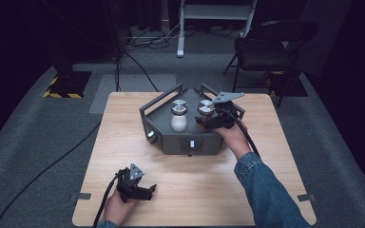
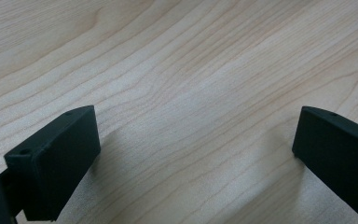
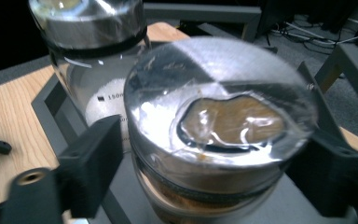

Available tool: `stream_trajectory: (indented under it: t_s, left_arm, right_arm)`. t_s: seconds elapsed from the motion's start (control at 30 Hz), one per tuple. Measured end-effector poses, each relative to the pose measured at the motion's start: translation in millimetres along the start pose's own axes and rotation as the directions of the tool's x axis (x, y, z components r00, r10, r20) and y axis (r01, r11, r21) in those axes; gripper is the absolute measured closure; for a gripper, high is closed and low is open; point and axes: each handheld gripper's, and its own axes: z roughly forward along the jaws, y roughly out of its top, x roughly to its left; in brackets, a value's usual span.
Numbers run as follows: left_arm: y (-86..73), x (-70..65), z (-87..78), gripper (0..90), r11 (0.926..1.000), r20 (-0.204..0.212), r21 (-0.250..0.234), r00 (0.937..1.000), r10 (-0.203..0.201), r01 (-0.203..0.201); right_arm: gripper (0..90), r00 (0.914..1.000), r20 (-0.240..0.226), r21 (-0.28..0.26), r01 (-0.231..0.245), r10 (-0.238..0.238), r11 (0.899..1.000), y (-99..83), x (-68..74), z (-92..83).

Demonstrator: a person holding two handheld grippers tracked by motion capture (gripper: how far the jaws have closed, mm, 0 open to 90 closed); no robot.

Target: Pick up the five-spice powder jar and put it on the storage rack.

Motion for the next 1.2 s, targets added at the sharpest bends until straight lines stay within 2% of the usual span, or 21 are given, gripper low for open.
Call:
stream_trajectory:
  t_s: [0.1, 0.2, 0.23, 0.4, 0.43, 0.83, 1.0, 1.2]
  left_arm:
    - [0.1, 0.0, -0.1, 0.5, 1.0000, 0.000, 0.001, 1.0000, 0.000, 0.000]
    - [0.1, 0.0, -0.1, 0.5, 1.0000, 0.000, 0.001, 1.0000, 0.000, 0.000]
    - [0.0, 0.1, -0.1, 0.5, 1.0000, 0.000, 0.001, 1.0000, 0.000, 0.000]
    - [0.0, 0.1, -0.1, 0.5, 1.0000, 0.001, 0.001, 1.0000, 0.000, 0.000]
    - [0.0, 0.1, -0.1, 0.5, 1.0000, 0.000, 0.001, 1.0000, 0.000, 0.000]
    - [0.0, 0.0, 0.1, 0.4, 1.0000, 0.000, -0.001, 1.0000, -0.001, 0.001]
    - [0.2, -0.1, 0.2, 0.5, 1.0000, -0.001, 0.000, 1.0000, -0.002, 0.002]
    - [0.5, 0.0, 0.5, 0.5, 1.0000, -0.001, -0.001, 1.0000, -0.001, 0.001]
  right_arm:
    - [5.1, 0.9999, 0.013, 0.001, -0.011, 0.011, 1.000, -0.8, 1.5, -3.9]
    - [3.9, 0.9997, 0.020, 0.002, -0.016, 0.016, 1.000, -1.9, 2.9, -12.1]
    - [3.9, 0.9998, 0.019, -0.015, -0.010, 0.010, 1.000, -5.6, 3.8, -19.6]
    - [3.9, 0.9998, 0.019, -0.042, -0.003, 0.004, 0.999, -15.3, 6.9, -34.8]
    - [3.9, 0.9998, 0.021, -0.056, -0.002, 0.003, 0.998, -22.0, 8.4, -42.5]
    - [4.2, 0.9996, 0.022, -0.092, 0.020, -0.018, 0.996, -55.9, 13.0, -80.2]
    - [4.2, 0.9995, 0.025, -0.070, 0.018, -0.017, 0.997, -72.7, 14.8, -87.5]
    - [4.2, 0.9997, 0.025, -0.023, 0.006, -0.005, 1.000, -100.2, 18.6, -85.9]
